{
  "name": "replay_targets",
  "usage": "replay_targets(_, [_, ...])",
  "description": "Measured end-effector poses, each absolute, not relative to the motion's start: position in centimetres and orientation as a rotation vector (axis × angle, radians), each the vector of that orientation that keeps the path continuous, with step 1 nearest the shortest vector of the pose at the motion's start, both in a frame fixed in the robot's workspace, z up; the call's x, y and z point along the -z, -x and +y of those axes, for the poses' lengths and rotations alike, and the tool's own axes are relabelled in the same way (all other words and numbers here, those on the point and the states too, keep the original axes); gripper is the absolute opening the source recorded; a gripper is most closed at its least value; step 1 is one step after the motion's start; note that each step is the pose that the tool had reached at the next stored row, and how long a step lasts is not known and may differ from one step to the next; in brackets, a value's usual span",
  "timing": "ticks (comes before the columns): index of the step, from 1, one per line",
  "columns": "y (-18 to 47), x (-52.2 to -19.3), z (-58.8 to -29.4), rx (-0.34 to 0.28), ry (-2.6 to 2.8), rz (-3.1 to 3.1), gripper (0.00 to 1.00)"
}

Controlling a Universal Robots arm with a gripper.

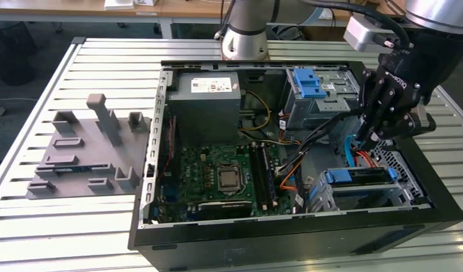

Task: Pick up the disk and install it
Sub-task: 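Insert the second disk wire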

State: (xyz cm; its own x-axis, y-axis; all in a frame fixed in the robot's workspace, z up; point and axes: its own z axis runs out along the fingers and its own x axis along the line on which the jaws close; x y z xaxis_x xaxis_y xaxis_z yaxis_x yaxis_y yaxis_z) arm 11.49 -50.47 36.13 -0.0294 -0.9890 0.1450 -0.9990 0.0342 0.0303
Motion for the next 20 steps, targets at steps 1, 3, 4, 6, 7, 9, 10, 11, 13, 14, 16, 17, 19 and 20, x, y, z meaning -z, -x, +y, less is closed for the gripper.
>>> replay_targets(1, [-11.49,-36.12,-50.47,-0.12,-2.097,-2.165,0.23])
replay_targets(3, [-11.49,-36.1,-50.47,-0.119,-2.097,-2.165,0.17])
replay_targets(4, [-11.49,-36.09,-50.47,-0.117,-2.098,-2.166,0.17])
replay_targets(6, [-11.49,-36.07,-50.47,-0.107,-2.103,-2.171,0.16])
replay_targets(7, [-11.49,-36.04,-50.47,-0.104,-2.105,-2.173,0.16])
replay_targets(9, [-11.49,-35.94,-50.48,-0.103,-2.109,-2.177,0.16])
replay_targets(10, [-11.47,-35.89,-50.5,-0.104,-2.111,-2.179,0.16])
replay_targets(11, [-11.45,-35.86,-50.54,-0.107,-2.113,-2.182,0.16])
replay_targets(13, [-11.36,-35.77,-50.68,-0.116,-2.118,-2.188,0.16])
replay_targets(14, [-11.26,-35.72,-50.72,-0.12,-2.122,-2.192,0.16])
replay_targets(16, [-11.05,-35.67,-50.77,-0.127,-2.129,-2.199,0.16])
replay_targets(17, [-10.96,-35.65,-50.8,-0.128,-2.133,-2.203,0.16])
replay_targets(19, [-10.77,-35.58,-50.86,-0.126,-2.142,-2.212,0.16])
replay_targets(20, [-10.68,-35.57,-50.89,-0.126,-2.146,-2.216,0.16])
